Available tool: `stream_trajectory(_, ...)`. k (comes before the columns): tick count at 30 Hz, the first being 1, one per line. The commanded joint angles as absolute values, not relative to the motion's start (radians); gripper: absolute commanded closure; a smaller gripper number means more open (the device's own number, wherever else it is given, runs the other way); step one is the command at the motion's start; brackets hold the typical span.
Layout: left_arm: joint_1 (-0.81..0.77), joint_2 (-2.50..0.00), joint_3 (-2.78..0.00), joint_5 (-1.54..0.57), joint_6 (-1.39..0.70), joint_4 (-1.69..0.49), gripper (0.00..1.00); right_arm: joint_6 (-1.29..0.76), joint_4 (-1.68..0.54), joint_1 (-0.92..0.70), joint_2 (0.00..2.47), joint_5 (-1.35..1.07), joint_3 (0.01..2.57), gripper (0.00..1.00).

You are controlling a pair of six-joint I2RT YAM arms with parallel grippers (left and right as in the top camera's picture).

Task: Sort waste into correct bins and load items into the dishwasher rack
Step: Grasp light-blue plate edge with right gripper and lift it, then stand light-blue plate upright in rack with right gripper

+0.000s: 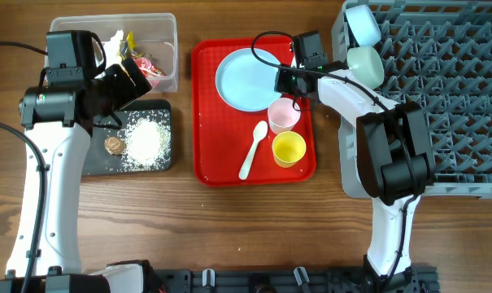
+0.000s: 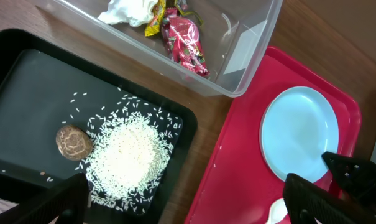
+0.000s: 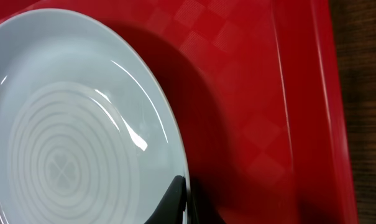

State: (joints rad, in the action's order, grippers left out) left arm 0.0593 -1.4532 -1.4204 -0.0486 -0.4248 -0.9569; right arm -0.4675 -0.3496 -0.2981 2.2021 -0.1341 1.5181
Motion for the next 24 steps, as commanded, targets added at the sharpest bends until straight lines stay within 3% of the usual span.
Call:
stream_trajectory(1,0.065,-1.457,-1.425,-0.032,-0.434,-0.954,0.00,-0.450,-0.338,-0.295,2.190,-0.128,1.526,0.96)
stream_trajectory(10,0.065,-1.457,-1.425,-0.032,-0.434,-0.954,0.00,-0.315,-0.378,-0.190,1.717,-0.044,1.551,0.96)
stream_trajectory(13,0.065,-1.457,-1.425,-0.032,-0.434,-0.954,0.00,-0.159,-0.396,-0.102,1.561,0.265,1.551,0.96)
stream_trajectory(17,0.065,-1.457,-1.425,-0.032,-0.434,-0.954,0.00,0.089,-0.278,-0.008,1.547,0.700,1.551,0.96)
stream_trajectory(24,0.065,-1.457,-1.425,-0.032,-0.434,-0.954,0.00,0.349,-0.297,0.107,1.713,0.915,1.546,0.96)
